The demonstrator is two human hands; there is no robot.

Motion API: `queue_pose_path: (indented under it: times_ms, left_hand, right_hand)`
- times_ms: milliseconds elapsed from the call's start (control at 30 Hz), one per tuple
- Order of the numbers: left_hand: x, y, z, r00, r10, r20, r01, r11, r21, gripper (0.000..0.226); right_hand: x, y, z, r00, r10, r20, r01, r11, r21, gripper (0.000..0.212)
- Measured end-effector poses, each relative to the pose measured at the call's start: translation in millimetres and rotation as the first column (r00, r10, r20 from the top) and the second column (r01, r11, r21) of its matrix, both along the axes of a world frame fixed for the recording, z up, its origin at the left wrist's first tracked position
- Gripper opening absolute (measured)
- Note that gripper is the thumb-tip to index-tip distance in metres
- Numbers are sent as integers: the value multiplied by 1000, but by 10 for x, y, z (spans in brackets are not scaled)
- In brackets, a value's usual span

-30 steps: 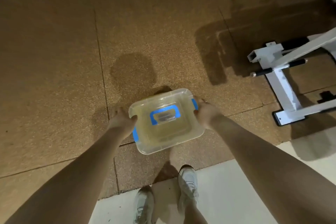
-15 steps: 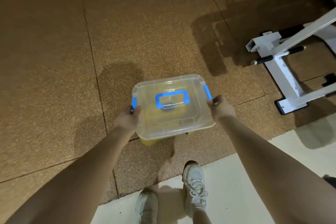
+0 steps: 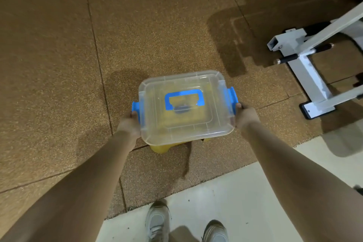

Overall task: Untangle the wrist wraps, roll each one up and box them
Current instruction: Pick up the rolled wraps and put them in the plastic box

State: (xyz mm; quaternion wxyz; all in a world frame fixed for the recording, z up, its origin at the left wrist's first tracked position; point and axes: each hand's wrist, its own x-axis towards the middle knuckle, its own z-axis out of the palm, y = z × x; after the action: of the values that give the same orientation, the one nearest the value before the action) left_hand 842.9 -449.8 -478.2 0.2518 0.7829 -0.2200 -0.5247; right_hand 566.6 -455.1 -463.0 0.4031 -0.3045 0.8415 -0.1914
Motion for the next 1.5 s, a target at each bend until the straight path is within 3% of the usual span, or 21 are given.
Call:
queue_pose_path:
  times_ms: [67, 100, 167, 233, 300, 333, 400, 600, 733, 800, 900, 1033, 1167, 1400, 1500]
  left_hand:
    - [1, 57, -36, 999, 13, -42, -13, 1000, -2, 31]
    - [-9, 76, -35, 997, 30, -69, -31, 1000, -6, 31]
    - [-46, 98, -7, 994, 58, -95, -58, 998, -6, 32]
    - [-65, 104, 53, 992, 88, -89, -88, 996, -2, 33]
    - [-50, 91, 82, 987, 122, -103, -122, 993, 4, 32]
    - [-38, 91, 85, 985, 131, -111, -131, 991, 6, 33]
    - [-29, 121, 83, 983, 148, -107, -145, 989, 34, 31]
    - [-146, 331, 53, 980, 167, -111, -149, 977, 155, 27]
    - [-158, 291, 45, 977, 202, -67, -193, 973, 128, 23]
    - [-134, 258, 36, 974, 221, -57, -212, 969, 127, 27]
    - [-81, 204, 48, 976, 210, -61, -202, 972, 118, 26]
    - [-44, 107, 112, 982, 175, -67, -171, 983, 66, 18]
    - [-72, -43, 169, 971, 225, -81, -219, 973, 78, 17]
    - [-111, -151, 130, 954, 287, -84, -284, 958, 41, 20]
    - [-161, -175, 114, 931, 344, -120, -346, 938, 4, 17]
  right_hand:
    - [-8, 24, -23, 999, -33, -40, 34, 999, 18, 34]
    - [-4, 64, -17, 981, 53, -185, -55, 998, -4, 35]
    - [43, 174, 59, 793, 276, -543, -401, 908, -124, 32]
    - [128, 278, 101, 529, 485, -697, -789, 584, -192, 26]
    - [182, 364, 85, 231, 629, -742, -962, 262, -77, 39]
    - [201, 386, 79, 114, 660, -743, -985, 172, 2, 47]
    - [223, 397, 92, -24, 677, -735, -991, 79, 105, 51]
    - [268, 444, 76, -256, 613, -748, -967, -160, 200, 62]
    - [290, 520, 86, -281, 668, -689, -960, -185, 212, 69]
    - [316, 532, 92, -272, 674, -687, -961, -151, 233, 62]
    - [341, 444, 109, -195, 659, -727, -979, -89, 182, 53]
    - [310, 223, 214, -110, 615, -781, -994, -68, 87, 25]
    - [303, 91, 335, 56, 683, -728, -998, 17, -61, 34]
    - [229, 0, 336, 75, 695, -715, -996, 18, -87, 33]
    - [205, -16, 344, 163, 772, -614, -985, 88, -151, 25]
